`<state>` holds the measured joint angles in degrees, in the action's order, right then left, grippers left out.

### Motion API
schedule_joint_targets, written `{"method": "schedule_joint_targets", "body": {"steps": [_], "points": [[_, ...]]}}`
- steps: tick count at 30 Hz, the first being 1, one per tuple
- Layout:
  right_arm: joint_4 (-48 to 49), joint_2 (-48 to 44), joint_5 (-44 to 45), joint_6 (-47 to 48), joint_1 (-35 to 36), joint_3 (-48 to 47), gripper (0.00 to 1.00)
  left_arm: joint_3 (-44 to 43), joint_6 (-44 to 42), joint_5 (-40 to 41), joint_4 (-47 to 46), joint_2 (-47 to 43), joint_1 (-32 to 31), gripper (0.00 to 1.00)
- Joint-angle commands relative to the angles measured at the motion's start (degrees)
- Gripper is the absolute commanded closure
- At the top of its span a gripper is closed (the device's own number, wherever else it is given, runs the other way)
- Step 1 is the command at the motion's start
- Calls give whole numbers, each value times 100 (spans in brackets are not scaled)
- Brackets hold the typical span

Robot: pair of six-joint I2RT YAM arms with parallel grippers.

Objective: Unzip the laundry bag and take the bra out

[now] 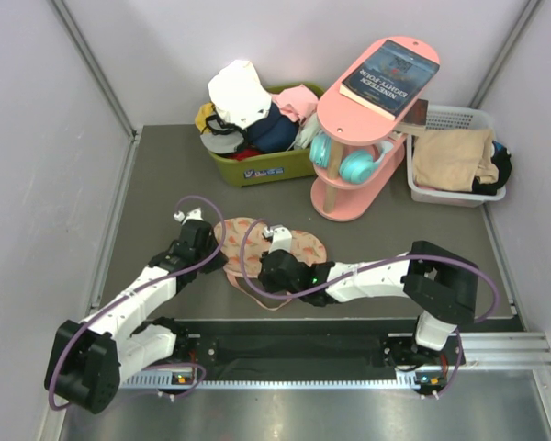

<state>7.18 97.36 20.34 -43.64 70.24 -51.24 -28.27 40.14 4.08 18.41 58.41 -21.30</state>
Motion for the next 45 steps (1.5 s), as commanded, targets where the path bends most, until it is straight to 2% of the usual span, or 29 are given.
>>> {"method": "schedule_joint_targets", "body": {"steps": [1, 14, 23, 34, 45], "points": [[-173, -191, -12, -13, -45, 106, 100, -205, -208, 287, -312, 3, 126, 100], [-393, -420, 120, -180, -28, 465, 100, -187, -349, 146, -321, 3, 372, 100], [-700, -902, 304, -382, -10, 897, 100, -196, -428, 49, -312, 12, 548, 100], [-1587, -1395, 963, -339, -19, 932, 100, -205, -507, -3, -286, 4, 645, 100], [-1387, -1264, 788, -198, -1, 791, 100, -328, -621, 76, -356, 267, 645, 100]]}}
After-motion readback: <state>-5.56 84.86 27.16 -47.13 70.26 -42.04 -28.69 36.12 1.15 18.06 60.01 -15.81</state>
